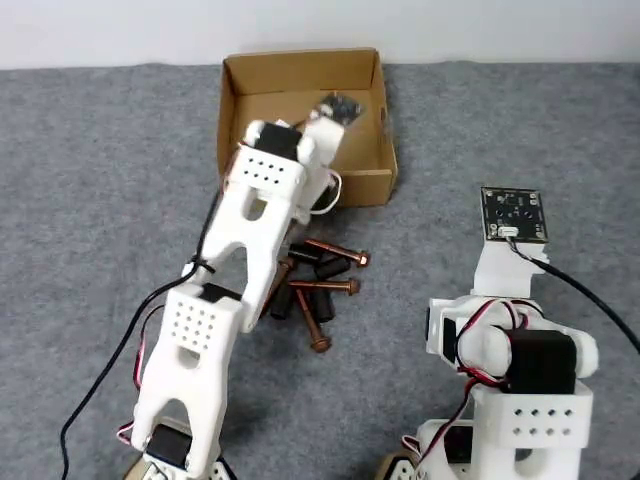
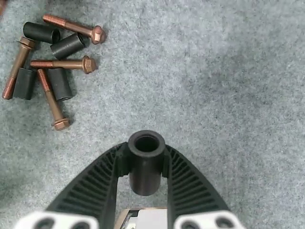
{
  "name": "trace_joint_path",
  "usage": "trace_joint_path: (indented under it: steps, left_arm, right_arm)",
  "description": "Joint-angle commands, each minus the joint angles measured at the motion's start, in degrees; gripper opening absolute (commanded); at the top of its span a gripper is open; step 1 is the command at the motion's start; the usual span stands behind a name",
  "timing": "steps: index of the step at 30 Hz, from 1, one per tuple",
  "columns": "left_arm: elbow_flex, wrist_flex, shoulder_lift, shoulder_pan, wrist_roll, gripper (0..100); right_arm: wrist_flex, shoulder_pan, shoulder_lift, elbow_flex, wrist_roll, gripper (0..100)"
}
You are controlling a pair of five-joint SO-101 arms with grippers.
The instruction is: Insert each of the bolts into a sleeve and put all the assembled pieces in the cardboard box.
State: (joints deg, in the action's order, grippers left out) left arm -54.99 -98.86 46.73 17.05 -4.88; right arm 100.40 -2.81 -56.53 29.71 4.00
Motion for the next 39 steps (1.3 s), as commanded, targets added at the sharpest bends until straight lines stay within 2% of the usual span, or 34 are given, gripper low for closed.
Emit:
trace_joint_path:
  steps: [1, 9, 13, 18, 25, 28, 32, 39]
  left_arm:
    - [3.6, -1.8, -13.4, 1.8, 0.8, 0]
    - [36.9, -1.5, -42.4, 2.3, 3.9, 0]
    - [51.7, 2.1, -59.2, 2.3, 3.9, 0]
    - [72.4, 13.2, -80.9, 2.3, 4.0, 0]
    - [101.1, 32.8, -108.3, 1.0, 4.0, 0]
    - [108.9, 37.6, -118.7, 0.7, 7.6, 0]
    - [115.1, 38.5, -128.9, 1.1, 12.6, 0]
    - [121.2, 41.8, -139.6, 0.7, 14.8, 0]
  right_arm:
    - [2.2, 0.5, -1.1, -1.0, 0.5, 0.9]
    - [2.1, 0.5, -10.5, -2.4, 0.1, 0.9]
    - [1.6, 0.5, -15.6, 0.5, 0.1, 0.9]
    - [-1.5, 0.5, -20.4, 8.3, 0.1, 0.9]
    - [-14.5, 0.1, -26.8, 21.2, 0.1, 0.9]
    - [-17.6, 0.1, -29.8, 25.5, 0.1, 0.9]
    - [-19.4, -1.6, -33.8, 29.9, 0.2, 0.8]
    - [-20.5, -12.9, -44.2, 37.6, 0.5, 0.8]
